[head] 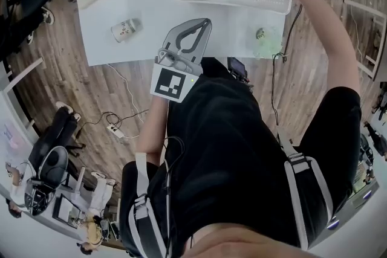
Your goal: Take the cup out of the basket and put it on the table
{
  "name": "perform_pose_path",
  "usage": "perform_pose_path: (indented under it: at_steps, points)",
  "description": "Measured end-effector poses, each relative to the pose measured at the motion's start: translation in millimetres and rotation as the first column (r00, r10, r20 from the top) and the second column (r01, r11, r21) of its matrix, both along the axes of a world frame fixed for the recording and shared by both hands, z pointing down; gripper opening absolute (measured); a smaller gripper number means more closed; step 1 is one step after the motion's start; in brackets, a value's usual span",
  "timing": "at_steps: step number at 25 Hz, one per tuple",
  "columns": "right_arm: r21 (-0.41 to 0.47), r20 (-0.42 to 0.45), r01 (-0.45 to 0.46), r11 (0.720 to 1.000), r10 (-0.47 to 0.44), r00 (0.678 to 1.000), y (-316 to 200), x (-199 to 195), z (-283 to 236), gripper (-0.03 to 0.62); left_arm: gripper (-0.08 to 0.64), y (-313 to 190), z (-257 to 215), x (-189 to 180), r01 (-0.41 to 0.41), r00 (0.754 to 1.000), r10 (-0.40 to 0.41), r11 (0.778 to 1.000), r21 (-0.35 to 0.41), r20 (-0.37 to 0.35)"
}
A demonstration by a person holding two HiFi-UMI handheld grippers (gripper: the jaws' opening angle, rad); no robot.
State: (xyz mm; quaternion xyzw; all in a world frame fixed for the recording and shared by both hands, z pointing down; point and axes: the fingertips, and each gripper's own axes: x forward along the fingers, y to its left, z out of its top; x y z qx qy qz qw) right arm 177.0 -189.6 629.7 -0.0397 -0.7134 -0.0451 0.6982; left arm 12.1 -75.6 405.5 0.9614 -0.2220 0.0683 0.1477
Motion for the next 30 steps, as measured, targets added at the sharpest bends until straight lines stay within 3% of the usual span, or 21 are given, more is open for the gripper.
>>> perform_pose_path:
  at_steps: [14, 23, 30]
  points:
    - [0.075, 0.117, -0.101, 0.992, 0.092, 0.989, 5.1, -5.7, -29.8, 0.026, 0.02, 7.4, -3.6, 3.7, -0.007, 1.0, 0.007, 1.0, 0.007, 0.002]
    - [0.177, 0.249, -0.152, 0.972, 0.105, 0.963, 13.0, -25.1, -99.3, 0.026, 0.02, 15.8, -16.6, 2.5, -0.005, 1.0, 0.006, 1.0, 0.027, -0.01]
    - [0.258, 0.35, -0.157, 0.953, 0.059, 0.935, 30.0, -55.0, -168.6, 0.026, 0.02, 23.3, -32.3, -4.5, 0.006, 1.0, -0.005, 0.999, 0.052, -0.018]
